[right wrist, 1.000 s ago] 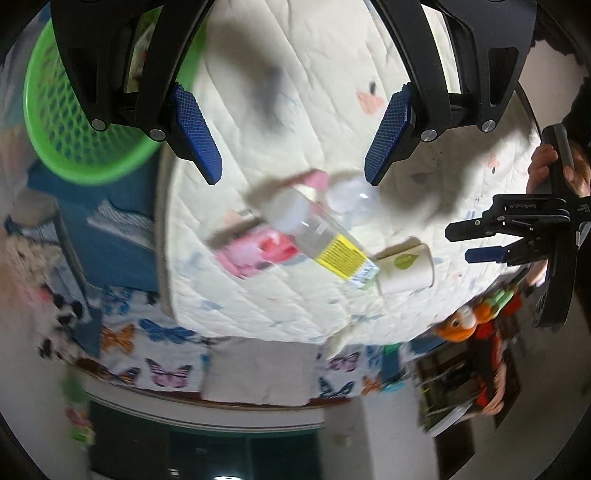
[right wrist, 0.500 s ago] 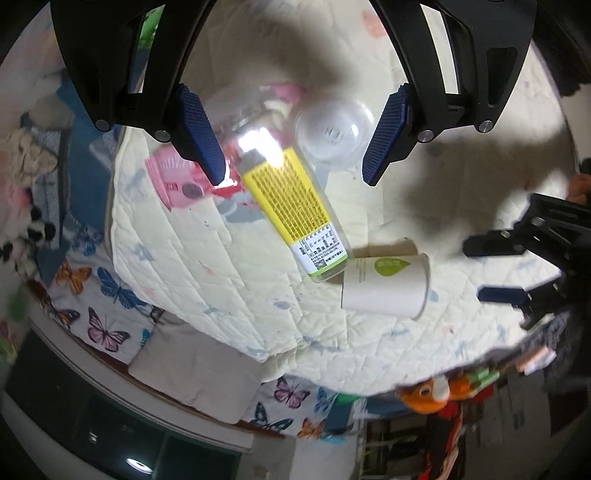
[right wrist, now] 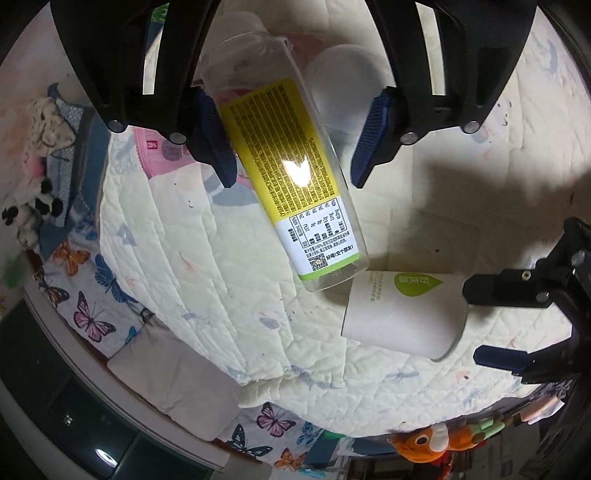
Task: Collect trash
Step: 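Grasp the yellow-label clear bottle with the right tool while the left tool reaches the paper cup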
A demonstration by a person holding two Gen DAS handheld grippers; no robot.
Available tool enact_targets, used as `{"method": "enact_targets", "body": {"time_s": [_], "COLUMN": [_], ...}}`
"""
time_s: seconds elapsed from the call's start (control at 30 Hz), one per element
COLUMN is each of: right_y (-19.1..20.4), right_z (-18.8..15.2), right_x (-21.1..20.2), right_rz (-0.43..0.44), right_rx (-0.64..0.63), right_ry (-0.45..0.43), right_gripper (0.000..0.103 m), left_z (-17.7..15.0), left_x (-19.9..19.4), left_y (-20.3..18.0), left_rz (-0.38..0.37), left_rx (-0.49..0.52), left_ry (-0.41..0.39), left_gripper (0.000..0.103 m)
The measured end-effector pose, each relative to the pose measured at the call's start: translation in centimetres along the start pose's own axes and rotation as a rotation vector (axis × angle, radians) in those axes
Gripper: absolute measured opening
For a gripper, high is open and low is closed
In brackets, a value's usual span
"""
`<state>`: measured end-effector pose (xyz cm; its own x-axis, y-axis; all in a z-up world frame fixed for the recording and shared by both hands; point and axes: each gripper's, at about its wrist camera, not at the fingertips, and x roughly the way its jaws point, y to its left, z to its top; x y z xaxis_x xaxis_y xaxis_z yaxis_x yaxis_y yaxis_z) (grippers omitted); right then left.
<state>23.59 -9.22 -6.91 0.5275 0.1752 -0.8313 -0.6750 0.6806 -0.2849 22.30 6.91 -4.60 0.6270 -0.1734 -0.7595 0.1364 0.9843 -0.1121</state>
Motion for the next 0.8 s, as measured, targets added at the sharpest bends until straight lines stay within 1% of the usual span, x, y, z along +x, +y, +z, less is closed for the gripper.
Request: {"method": "enact_targets", "body": {"time_s": [0.17,0.3,0.53,0.6,0.63,0.67,0.7,0.77,0.8], "right_y": [-0.3,-0.4,-1.5,-1.9,-2.1,-2.3,-2.4,-2.6,-2.7], "right_z": [0.1,0.1,-0.5,-0.7,-0.9,-1.1,-1.2,-1.6,-1.8], "right_x": [-0.1,-0.6,-3.2,-4.2,-4.8,-5.4,-5.9,-7.2,-7.7], "right_rz": [0.007,0.013,0.027,0.030,0.029,0.034,0.041,0.041,0.041], "right_rx": [0.009,0.025,0.093,0.117,0.130,0.145,0.157,0.182,0.190], "right_ry": [-0.008,-0.022,-0.070,-0.091,-0.101,-0.116,-0.125,-0.151,-0.161], "right_gripper": [0.059,0.056,0.053,0.053,0.053,0.052,0.052,0.052,0.052], "left_z": [0.4,0.7,1.0,1.0,1.0,1.0,1.0,0.9,0.8], "left_x": [1.0,1.5,2.5,2.7,2.8,3.0,3.2,3.3,3.3], "left_y": [0.3,0.0,-0.9,-1.2,-1.3,-1.5,-1.6,-1.7,-1.8], "left_rz": [-0.021,-0.041,-0.047,-0.048,-0.051,-0.055,-0.057,-0.056,-0.061], "left_rx": [0.003,0.020,0.064,0.079,0.084,0.086,0.083,0.080,0.077], "left_ry": [0.006,-0.005,-0.007,-0.010,-0.005,0.010,0.016,0.024,0.031], "left_gripper": [0.094,0.094,0.094,0.089,0.079,0.073,0.071,0.060,0.057]}}
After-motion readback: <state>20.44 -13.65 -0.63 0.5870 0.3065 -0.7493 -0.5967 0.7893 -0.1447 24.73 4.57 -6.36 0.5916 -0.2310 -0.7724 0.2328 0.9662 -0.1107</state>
